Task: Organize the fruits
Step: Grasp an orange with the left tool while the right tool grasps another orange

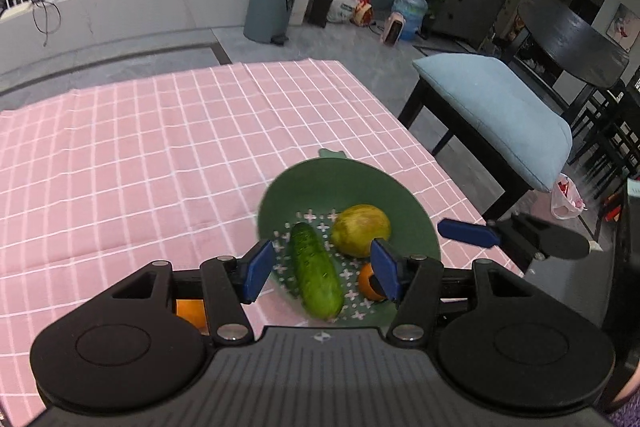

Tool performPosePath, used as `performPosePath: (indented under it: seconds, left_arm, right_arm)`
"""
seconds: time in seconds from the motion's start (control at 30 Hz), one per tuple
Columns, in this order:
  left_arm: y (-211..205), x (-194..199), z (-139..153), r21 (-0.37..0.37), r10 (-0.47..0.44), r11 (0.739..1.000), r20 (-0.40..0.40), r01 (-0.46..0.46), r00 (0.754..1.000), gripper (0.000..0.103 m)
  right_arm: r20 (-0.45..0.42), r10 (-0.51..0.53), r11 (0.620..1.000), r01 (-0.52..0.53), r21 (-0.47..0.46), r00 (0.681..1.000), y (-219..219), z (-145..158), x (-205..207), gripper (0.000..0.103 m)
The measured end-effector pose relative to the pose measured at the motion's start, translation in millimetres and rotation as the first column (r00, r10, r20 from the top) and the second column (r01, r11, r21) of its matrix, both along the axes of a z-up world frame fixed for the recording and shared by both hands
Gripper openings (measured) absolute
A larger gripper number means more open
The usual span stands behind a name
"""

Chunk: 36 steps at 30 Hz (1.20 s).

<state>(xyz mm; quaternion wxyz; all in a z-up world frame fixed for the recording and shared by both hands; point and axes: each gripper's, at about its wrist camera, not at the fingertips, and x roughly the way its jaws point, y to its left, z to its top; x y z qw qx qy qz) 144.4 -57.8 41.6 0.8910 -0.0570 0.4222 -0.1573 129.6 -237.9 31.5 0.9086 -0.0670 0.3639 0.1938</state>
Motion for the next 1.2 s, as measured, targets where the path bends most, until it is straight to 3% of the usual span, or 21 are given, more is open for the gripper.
performPosePath:
  seconds: [0.3,0.57,0.73,0.83,1.03,1.2]
  left_arm:
    - [44,-35,-2,0.044,0.012,0.999,0.029,-0.013,1.0,0.066]
    - [89,-53,-24,0.044,0.097,0.994,0.021,-0.098,0.995,0.066]
    - [105,-56,-38,0.039,0.096,0.995,0.011,-0.097,0.995,0.066]
    - [114,-54,-52,0.018,0.101,0.995,-0.01,-0.101,0.995,0.066]
    - [128,-41,-85,-0.011,0.116,0.993,-0.1,-0.118,0.988,0.066]
    - [128,-29,-105,0.018,0.102,0.995,-0.151,-0.1,0.983,0.066]
  right_arm:
    - [0.053,-0.01,0.993,0.004,0.118,0.999,29,2,-60,0.075]
    - [0.114,0.044,0.993,-0.057,0.108,0.992,65,-5,-93,0.065]
    - [0.077,0.089,0.99,-0.096,0.103,0.993,80,-15,-82,0.047]
    - [0.059,0.135,0.988,-0.139,0.065,0.989,95,-22,-78,0.041]
    - [0.046,0.233,0.972,-0.233,-0.017,0.971,116,-34,-61,0.04]
    - [0.019,0.284,0.957,-0.283,-0.061,0.959,129,-44,-38,0.041]
